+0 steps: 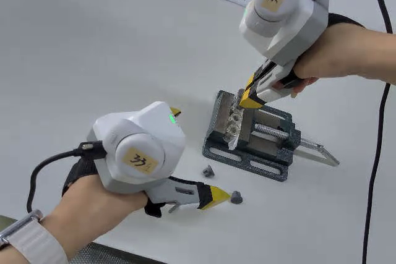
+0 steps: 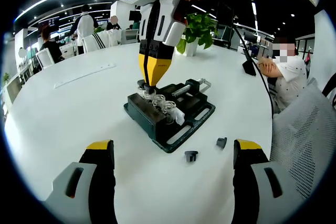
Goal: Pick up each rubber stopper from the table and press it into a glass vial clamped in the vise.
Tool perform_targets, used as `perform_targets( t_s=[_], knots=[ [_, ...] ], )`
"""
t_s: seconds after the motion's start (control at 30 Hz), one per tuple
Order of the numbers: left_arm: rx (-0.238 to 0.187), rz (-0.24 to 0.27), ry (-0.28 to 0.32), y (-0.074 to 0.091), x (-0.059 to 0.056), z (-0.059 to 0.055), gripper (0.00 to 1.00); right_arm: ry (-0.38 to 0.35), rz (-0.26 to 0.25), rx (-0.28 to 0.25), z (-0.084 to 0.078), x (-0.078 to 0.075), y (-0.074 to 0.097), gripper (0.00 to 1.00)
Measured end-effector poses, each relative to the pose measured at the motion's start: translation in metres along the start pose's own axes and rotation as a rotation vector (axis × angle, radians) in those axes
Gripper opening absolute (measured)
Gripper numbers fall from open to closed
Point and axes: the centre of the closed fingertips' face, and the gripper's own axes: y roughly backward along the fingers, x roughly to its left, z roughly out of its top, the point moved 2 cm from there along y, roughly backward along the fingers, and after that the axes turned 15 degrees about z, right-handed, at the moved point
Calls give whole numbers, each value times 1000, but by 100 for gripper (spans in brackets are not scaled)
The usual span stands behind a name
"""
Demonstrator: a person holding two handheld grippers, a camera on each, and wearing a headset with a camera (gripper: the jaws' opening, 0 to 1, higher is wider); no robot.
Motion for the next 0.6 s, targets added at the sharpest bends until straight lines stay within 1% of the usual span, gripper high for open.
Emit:
perform_targets(
  t_s=[0.17, 0.2, 0.23, 0.33, 0.47, 0.6],
  knots=[
    [-4, 3, 5, -1, 2, 0, 93, -1, -7, 16, 1, -4, 0, 0],
    [-4, 4, 6, -1, 2, 0, 93, -6, -6, 17, 1, -3, -1, 0],
    [-3, 4, 5, -1, 2, 0, 93, 6, -5, 24, 0, -3, -1, 0],
    [-4, 7, 9, -1, 4, -1, 93, -14, 1, 29, 1, -4, -1, 0],
    [-1, 9, 14, -2, 6, -3, 93, -11, 1, 50, -2, -2, -1, 0],
    [-2, 7, 21, -3, 6, -3, 93, -43, 22, 14, -2, -5, -1, 0]
  ],
)
